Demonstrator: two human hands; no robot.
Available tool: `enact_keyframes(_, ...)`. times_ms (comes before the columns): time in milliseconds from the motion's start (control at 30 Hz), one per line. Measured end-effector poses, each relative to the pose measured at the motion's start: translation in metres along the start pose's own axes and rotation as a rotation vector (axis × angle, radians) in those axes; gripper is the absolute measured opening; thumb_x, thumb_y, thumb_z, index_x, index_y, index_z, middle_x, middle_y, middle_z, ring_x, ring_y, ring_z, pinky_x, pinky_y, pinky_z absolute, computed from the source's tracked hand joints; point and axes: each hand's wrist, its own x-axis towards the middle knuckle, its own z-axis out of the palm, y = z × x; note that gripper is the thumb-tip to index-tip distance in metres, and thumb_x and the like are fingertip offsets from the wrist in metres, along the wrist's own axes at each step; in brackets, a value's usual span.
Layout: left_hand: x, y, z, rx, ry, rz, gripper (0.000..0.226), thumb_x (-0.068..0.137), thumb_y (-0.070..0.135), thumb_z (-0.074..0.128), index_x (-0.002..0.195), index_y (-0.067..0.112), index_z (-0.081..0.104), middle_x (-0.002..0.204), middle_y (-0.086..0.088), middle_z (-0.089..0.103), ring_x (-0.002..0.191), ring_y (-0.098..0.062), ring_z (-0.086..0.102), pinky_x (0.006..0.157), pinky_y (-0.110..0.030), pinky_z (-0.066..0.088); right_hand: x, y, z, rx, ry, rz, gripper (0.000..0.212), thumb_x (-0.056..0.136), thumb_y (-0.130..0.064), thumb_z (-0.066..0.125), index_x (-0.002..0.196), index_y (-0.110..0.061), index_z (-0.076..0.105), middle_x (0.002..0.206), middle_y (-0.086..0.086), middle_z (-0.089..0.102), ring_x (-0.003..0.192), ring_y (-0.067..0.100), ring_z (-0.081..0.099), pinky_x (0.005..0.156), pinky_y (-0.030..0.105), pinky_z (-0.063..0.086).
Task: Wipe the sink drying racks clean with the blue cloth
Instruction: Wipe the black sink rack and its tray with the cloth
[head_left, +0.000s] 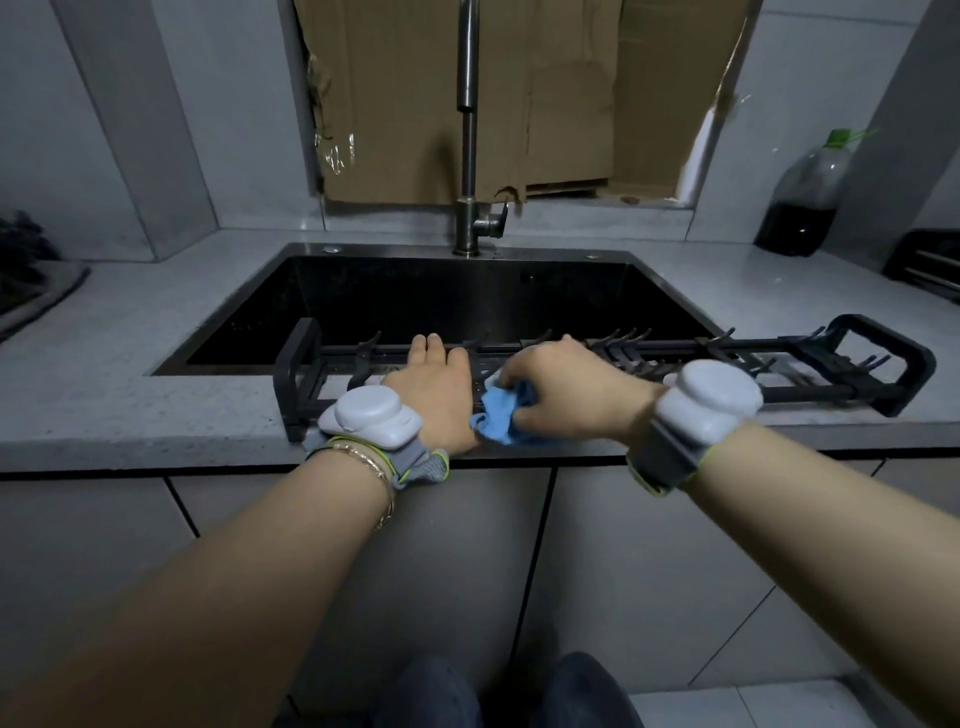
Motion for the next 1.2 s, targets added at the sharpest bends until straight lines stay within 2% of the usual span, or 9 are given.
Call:
enact_keyframes(133, 0.000, -0.002, 0.001, 0.021, -0.003, 0.006, 0.075, 0.086, 0.047, 0.057, 0.142, 0.012, 0.022, 0.158, -0.012, 0.003, 0.147, -0.025, 0.000, 0.108, -0.048, 0.029, -0.003, 0.004, 0.013, -0.133, 0.062, -0.052, 0.030, 0.086, -0.033, 0.058, 0.112, -0.019, 0.061, 0.116, -0.001, 0.059, 0.125, 0.015, 0.039, 0.113, 0.044, 0.006)
enact_keyframes(333, -0.003, -0.004, 0.000, 0.008, 0.007, 0.020, 0.065, 0.084, 0.044, 0.058, 0.135, 0.013, 0.032, 0.158, -0.011, 0.004, 0.147, -0.023, 0.000, 0.108, -0.046, 0.029, 0.006, 0.020, -0.004, 0.185, -0.055, -0.050, 0.029, 0.077, -0.015, 0.071, 0.106, -0.013, 0.071, 0.108, 0.001, 0.067, 0.102, 0.016, 0.059, 0.089, 0.022, 0.043)
enact_keyframes(533, -0.004, 0.002, -0.002, 0.017, -0.023, 0.007, 0.090, 0.078, 0.062, 0.059, 0.142, 0.010, 0.023, 0.158, -0.013, 0.001, 0.146, -0.026, -0.002, 0.106, -0.048, 0.030, 0.011, 0.000, 0.003, 0.161, 0.087, 0.006, 0.020, 0.076, -0.023, 0.066, 0.059, -0.016, 0.061, 0.056, 0.001, 0.053, 0.060, 0.018, 0.049, 0.057, 0.025, 0.035)
enact_keyframes(667, -0.005, 0.000, -0.002, 0.015, -0.015, 0.014, 0.087, 0.079, 0.057, 0.061, 0.143, 0.010, 0.023, 0.158, -0.013, 0.001, 0.147, -0.025, -0.002, 0.107, -0.046, 0.030, 0.006, 0.005, -0.008, 0.197, -0.051, -0.037, 0.007, 0.079, -0.014, 0.066, 0.079, -0.017, 0.072, 0.073, -0.004, 0.063, 0.073, 0.011, 0.056, 0.065, 0.019, 0.041)
enact_keyframes(767, -0.006, -0.002, 0.000, -0.001, 0.000, 0.025, 0.080, 0.080, 0.055, 0.059, 0.140, 0.011, 0.027, 0.158, -0.013, 0.003, 0.147, -0.025, -0.001, 0.107, -0.044, 0.029, 0.007, 0.010, -0.021, 0.117, -0.175, -0.076, 0.027, 0.078, -0.004, 0.061, 0.096, -0.019, 0.074, 0.083, -0.009, 0.065, 0.081, 0.007, 0.059, 0.069, 0.014, 0.044)
enact_keyframes(867, -0.004, 0.001, 0.001, 0.017, -0.003, 0.013, 0.072, 0.085, 0.046, 0.057, 0.140, 0.011, 0.025, 0.158, -0.013, 0.001, 0.147, -0.025, -0.002, 0.106, -0.046, 0.031, 0.013, 0.004, -0.015, 0.090, -0.081, -0.031, 0.007, 0.077, -0.018, 0.069, 0.081, -0.013, 0.073, 0.074, -0.001, 0.063, 0.074, 0.012, 0.057, 0.067, 0.023, 0.045)
enact_keyframes(967, -0.002, 0.002, 0.003, 0.044, -0.002, -0.002, 0.061, 0.090, 0.032, 0.056, 0.139, 0.010, 0.026, 0.158, -0.014, 0.000, 0.147, -0.026, -0.002, 0.104, -0.047, 0.032, 0.013, 0.000, -0.004, 0.177, 0.007, 0.004, 0.024, 0.076, -0.023, 0.069, 0.055, -0.018, 0.058, 0.057, 0.001, 0.055, 0.063, 0.015, 0.051, 0.062, 0.028, 0.043)
enact_keyframes(1033, -0.002, 0.001, 0.001, 0.042, 0.003, 0.003, 0.061, 0.089, 0.027, 0.056, 0.139, 0.011, 0.026, 0.158, -0.013, 0.001, 0.147, -0.025, -0.002, 0.105, -0.047, 0.032, 0.012, 0.005, -0.004, 0.192, -0.033, -0.027, 0.012, 0.079, -0.018, 0.067, 0.067, -0.016, 0.067, 0.067, 0.001, 0.063, 0.069, 0.015, 0.055, 0.064, 0.025, 0.042)
enact_keyframes(1200, -0.006, -0.004, 0.001, 0.007, -0.016, 0.051, 0.086, 0.076, 0.059, 0.062, 0.139, 0.011, 0.028, 0.158, -0.014, 0.004, 0.147, -0.025, 0.000, 0.108, -0.044, 0.029, -0.005, 0.021, -0.006, 0.305, -0.018, -0.115, 0.045, 0.071, 0.010, 0.049, 0.098, -0.016, 0.074, 0.103, -0.003, 0.071, 0.099, 0.012, 0.063, 0.089, 0.027, 0.049)
